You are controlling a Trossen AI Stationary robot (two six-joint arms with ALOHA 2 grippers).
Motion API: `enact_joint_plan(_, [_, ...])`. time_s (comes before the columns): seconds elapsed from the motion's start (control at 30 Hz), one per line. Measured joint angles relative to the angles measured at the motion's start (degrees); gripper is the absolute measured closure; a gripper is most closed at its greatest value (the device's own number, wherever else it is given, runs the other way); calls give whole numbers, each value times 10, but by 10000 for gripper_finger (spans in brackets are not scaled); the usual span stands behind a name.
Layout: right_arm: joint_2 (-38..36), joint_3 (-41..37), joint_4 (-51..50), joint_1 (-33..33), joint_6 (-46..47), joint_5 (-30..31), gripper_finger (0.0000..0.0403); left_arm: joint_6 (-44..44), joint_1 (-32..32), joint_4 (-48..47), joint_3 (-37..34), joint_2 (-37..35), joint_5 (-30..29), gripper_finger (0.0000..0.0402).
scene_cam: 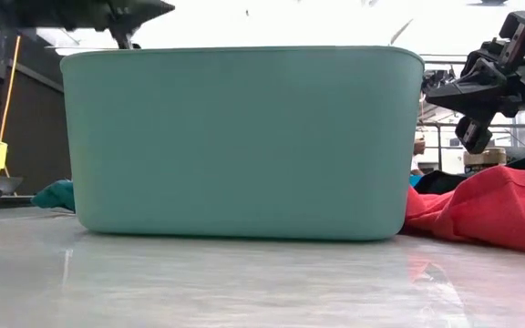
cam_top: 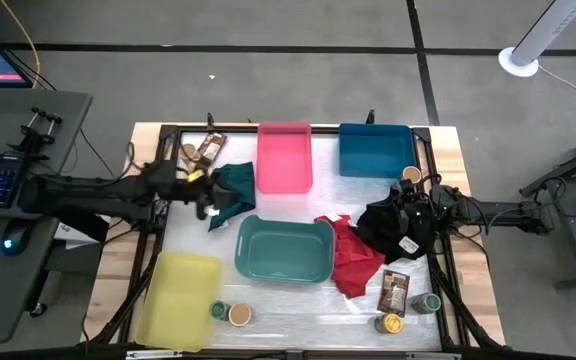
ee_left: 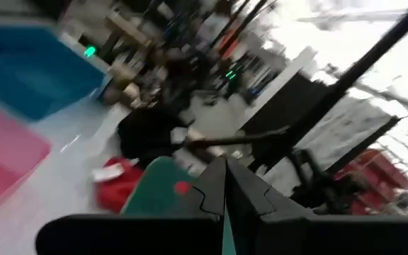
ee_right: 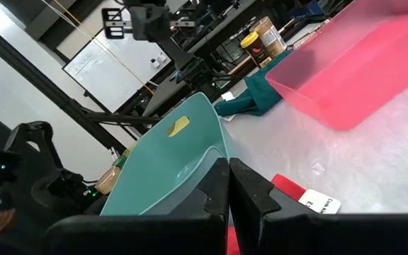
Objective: Sort spices by type
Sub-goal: Put the top yellow seasoning bottle into the yellow bin
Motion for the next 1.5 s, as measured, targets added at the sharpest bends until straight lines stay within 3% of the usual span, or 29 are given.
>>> enact_joint_plan(0.2, [0,0,0,0,0,0,402,27,72,-136,72,82,30,398])
enact_joint_plan(0.33, [0,0,0,0,0,0,402,64,122,-232,129,118,27,374])
enact_joint_plan(0.57, [0,0,0,0,0,-1,402,35,175,-358,168,146,-31,266])
enact_joint_plan(0.77, [0,0,0,0,0,-1,402,5,203,-381,168,147,-23,165])
enact_joint_plan(0.9, [0,0,0,0,0,-1,402,-9,223,-424,208,147,-1,124])
enact_joint_plan(1.2, [0,0,0,0,0,-1,402,57,267,-782,368,239,-110,118])
enact_joint_plan(1.37, [0,0,-1,0,0,-1,402,80,276,-840,377,286,-126,119])
enact_joint_plan(1.5, [0,0,-1,0,0,-1,402,60,276,-862,364,297,-186,119])
